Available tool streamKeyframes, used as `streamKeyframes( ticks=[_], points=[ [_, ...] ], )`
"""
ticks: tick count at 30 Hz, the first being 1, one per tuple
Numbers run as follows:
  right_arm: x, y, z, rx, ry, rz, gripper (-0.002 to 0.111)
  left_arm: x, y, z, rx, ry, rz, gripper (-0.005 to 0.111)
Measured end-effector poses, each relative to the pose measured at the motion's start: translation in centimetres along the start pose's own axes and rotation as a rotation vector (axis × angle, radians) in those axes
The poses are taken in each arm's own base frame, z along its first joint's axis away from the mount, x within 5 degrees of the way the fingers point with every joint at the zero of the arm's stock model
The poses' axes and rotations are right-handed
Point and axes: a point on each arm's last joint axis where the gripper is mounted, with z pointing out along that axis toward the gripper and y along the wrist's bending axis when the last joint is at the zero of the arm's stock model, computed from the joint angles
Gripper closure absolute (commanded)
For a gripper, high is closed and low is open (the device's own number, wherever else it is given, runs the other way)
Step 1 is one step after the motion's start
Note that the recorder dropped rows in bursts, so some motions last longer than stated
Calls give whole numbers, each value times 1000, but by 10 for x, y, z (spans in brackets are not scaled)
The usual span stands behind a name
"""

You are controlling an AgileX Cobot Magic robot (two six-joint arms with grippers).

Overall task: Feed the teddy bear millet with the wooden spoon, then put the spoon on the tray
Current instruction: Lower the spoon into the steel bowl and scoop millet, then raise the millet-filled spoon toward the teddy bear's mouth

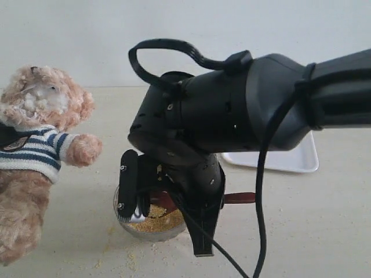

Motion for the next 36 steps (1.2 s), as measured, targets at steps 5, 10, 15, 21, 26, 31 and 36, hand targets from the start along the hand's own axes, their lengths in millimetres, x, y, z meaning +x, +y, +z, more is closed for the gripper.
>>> streamKeyframes(
  ticks=[5,10,15,21,26,31,36],
  points=[
    [13,-12,3,-142,-7,81,108,7,1,0,0,16,-16,102],
    [16,-22,0,-187,-39,106,108,21,4,-1,-24,33,-56,102],
    [16,-29,-13,-204,-34,91,108,27,8,-1,-60,46,-69,102],
    [11,-36,-24,-277,-130,141,108,31,3,-1,-9,75,-62,102],
    [10,-34,-26,-340,-152,188,108,42,3,-2,-8,106,-67,102],
    [10,-33,-27,-356,-146,238,108,48,3,-3,-7,142,-58,102],
    [10,-33,-27,-356,-146,241,108,51,3,-3,-7,178,-59,102]
  ],
)
